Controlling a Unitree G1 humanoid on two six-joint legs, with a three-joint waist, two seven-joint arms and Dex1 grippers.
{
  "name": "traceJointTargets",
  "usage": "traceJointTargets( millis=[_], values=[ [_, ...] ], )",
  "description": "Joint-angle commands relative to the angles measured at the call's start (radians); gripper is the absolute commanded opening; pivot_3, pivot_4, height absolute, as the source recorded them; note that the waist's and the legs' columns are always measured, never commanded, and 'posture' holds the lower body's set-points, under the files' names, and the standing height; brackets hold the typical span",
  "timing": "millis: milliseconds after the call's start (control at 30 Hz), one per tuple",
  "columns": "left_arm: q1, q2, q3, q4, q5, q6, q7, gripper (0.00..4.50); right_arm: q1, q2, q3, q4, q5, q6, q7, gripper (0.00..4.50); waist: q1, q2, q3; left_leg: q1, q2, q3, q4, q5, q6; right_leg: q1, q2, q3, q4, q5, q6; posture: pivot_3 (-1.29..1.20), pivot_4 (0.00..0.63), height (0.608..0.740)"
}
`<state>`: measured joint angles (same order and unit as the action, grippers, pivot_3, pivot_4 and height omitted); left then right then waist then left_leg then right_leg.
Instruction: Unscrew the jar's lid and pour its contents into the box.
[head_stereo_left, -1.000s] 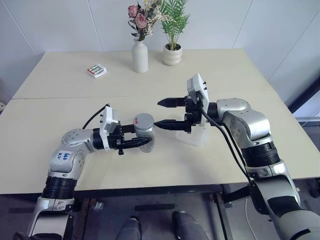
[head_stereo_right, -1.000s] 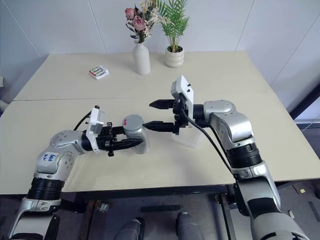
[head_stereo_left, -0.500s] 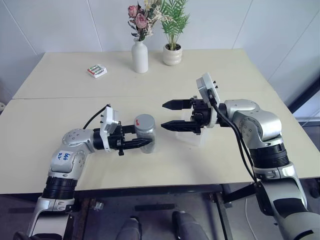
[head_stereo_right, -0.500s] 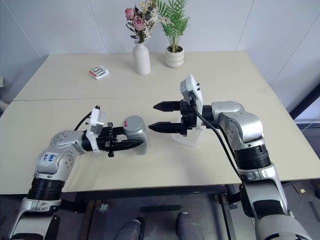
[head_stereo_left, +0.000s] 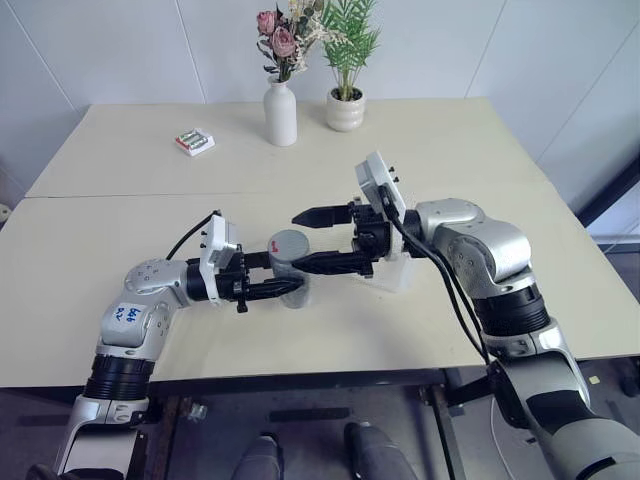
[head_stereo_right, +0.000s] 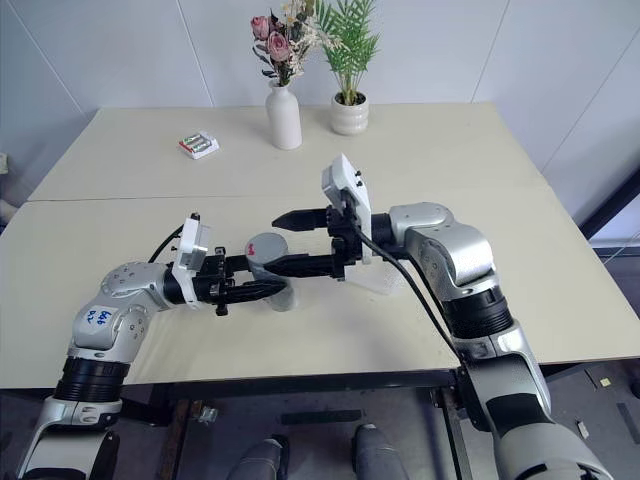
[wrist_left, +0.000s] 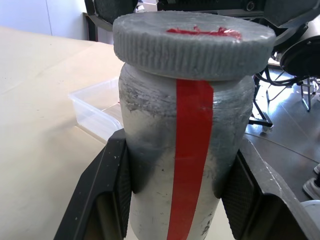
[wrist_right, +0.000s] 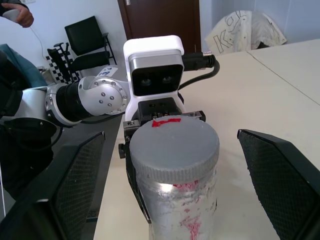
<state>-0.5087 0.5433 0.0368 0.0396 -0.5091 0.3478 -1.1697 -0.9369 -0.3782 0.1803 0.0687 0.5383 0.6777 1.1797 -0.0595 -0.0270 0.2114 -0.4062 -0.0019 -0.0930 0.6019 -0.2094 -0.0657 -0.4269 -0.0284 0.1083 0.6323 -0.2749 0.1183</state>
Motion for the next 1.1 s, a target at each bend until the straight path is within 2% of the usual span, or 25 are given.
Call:
traceJointTargets(
  millis=[33,800,900,1000,1100],
  values=[
    [-0.003,0.003,0.012,-0.046,-0.025,-0.003,-0.004,1.98,-0.024,0.016,0.011,-0.003,-0.008,-0.026,0.012,4.48,0.0,0.0,0.0,0.0,0.0,0.0,0.0,0.0,0.0,0.0,0.0,0.0,0.0,0.0,0.0,0.0,0.15,0.74],
    [0.0,0.001,0.014,-0.06,-0.026,0.003,0.011,1.98,-0.058,0.07,0.024,0.065,-0.043,-0.06,0.039,4.48,-0.001,0.0,0.0,0.0,0.0,0.0,0.0,0.0,0.0,0.0,0.0,0.0,0.0,0.0,0.0,0.0,0.15,0.74],
    [0.001,0.0,0.014,-0.062,-0.027,0.004,0.014,1.98,-0.06,0.074,0.024,0.07,-0.043,-0.062,0.041,3.91,-0.001,0.0,0.0,0.0,0.0,0.0,0.0,0.0,0.0,0.0,0.0,0.0,0.0,0.0,0.0,0.0,0.15,0.74],
    [0.004,0.002,0.015,-0.066,-0.028,0.005,0.014,1.98,-0.061,0.078,0.024,0.072,-0.046,-0.066,0.04,2.93,-0.001,0.0,0.0,0.0,0.0,0.0,0.0,0.0,0.0,0.0,0.0,0.0,0.0,0.0,0.0,0.0,0.15,0.74],
    [0.008,0.002,0.016,-0.069,-0.029,0.008,0.016,1.98,-0.061,0.082,0.021,0.069,-0.047,-0.066,0.041,2.93,-0.001,0.0,0.0,0.0,0.0,0.0,0.0,0.0,0.0,0.0,0.0,0.0,0.0,0.0,0.0,0.0,0.15,0.74]
  ],
)
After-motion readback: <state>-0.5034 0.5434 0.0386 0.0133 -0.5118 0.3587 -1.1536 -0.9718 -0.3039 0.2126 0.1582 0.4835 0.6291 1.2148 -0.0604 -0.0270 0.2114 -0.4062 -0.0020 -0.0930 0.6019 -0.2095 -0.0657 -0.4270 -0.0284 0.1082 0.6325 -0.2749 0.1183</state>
